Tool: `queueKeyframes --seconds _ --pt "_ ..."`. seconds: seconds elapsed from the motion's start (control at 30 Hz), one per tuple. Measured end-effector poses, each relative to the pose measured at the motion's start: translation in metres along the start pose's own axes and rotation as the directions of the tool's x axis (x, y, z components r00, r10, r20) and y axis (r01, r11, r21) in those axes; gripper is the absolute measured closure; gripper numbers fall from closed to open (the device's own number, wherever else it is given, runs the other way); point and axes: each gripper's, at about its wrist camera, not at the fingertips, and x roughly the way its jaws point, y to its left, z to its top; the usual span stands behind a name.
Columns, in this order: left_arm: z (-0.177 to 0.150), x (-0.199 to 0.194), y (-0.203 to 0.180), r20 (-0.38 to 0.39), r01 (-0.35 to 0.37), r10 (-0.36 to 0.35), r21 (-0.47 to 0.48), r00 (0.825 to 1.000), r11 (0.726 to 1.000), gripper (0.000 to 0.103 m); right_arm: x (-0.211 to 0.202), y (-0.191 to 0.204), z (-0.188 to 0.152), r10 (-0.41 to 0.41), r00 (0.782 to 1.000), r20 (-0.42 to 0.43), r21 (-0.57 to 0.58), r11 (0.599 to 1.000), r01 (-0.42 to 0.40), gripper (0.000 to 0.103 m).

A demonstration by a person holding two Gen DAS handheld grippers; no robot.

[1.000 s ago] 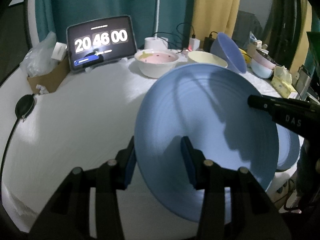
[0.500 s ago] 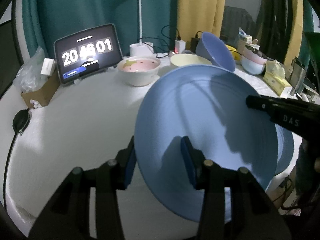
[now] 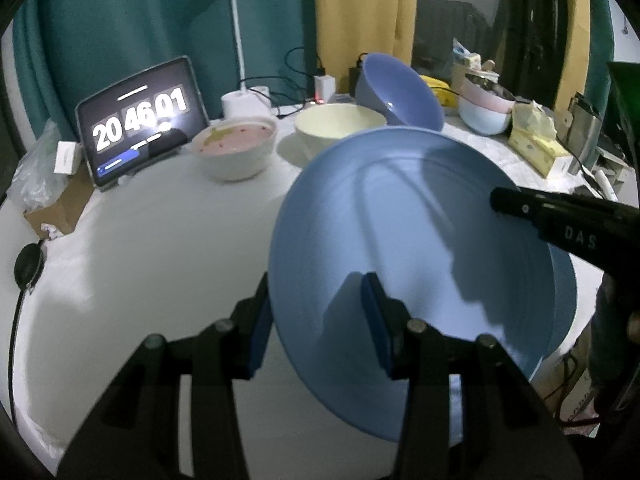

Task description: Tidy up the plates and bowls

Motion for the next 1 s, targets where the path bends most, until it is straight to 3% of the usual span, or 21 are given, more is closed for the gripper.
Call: queueKeyframes --seconds 1.0 --pt "0.009 0.034 -0.060 -0.071 0.069 -0.064 0.069 0.995 0.995 0.059 0.003 -0.066 -0.015 -0.066 0.998 -0.019 0.084 0.994 0.068 0.084"
